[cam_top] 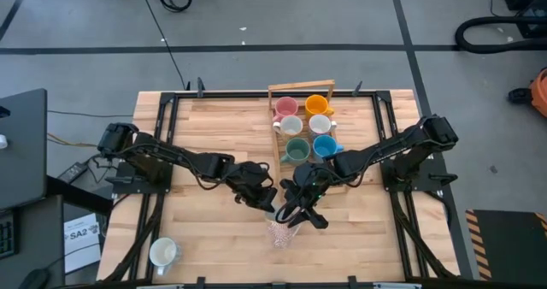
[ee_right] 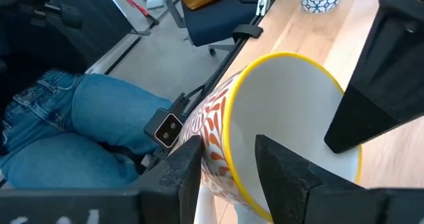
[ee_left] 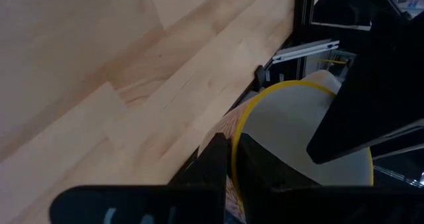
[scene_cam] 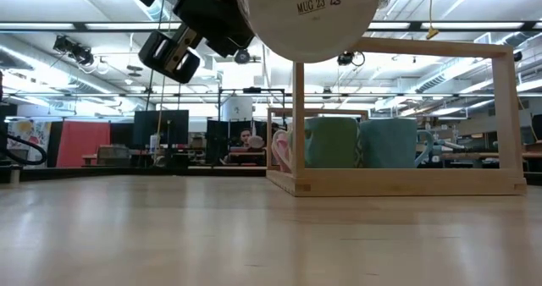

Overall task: Place coffee mugs
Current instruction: Put the orange patterned mug on the shelf

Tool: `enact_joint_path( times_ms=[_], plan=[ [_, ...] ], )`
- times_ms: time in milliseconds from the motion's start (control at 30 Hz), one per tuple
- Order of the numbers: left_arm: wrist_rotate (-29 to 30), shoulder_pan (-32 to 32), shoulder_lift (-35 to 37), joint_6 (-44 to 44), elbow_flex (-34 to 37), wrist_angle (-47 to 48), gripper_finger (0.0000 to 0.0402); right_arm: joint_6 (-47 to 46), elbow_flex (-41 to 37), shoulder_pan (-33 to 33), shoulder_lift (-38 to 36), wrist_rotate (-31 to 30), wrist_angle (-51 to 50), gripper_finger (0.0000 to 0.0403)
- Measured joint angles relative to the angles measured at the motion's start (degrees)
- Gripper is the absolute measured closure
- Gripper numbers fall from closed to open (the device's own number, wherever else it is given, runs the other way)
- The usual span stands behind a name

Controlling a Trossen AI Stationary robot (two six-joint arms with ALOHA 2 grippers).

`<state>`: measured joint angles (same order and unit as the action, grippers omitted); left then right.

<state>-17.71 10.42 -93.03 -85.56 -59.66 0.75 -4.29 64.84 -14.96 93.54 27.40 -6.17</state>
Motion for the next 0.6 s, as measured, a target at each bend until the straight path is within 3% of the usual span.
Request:
enact_joint_path(
  times_ms=[600],
  plan=[
    [0.9, -0.3, 0.0, -0.5, 0.0, -1.7, 0.0376, 5.6, -0.1, -0.1, 0.2, 0.1, 0.0, 0.036]
  ],
)
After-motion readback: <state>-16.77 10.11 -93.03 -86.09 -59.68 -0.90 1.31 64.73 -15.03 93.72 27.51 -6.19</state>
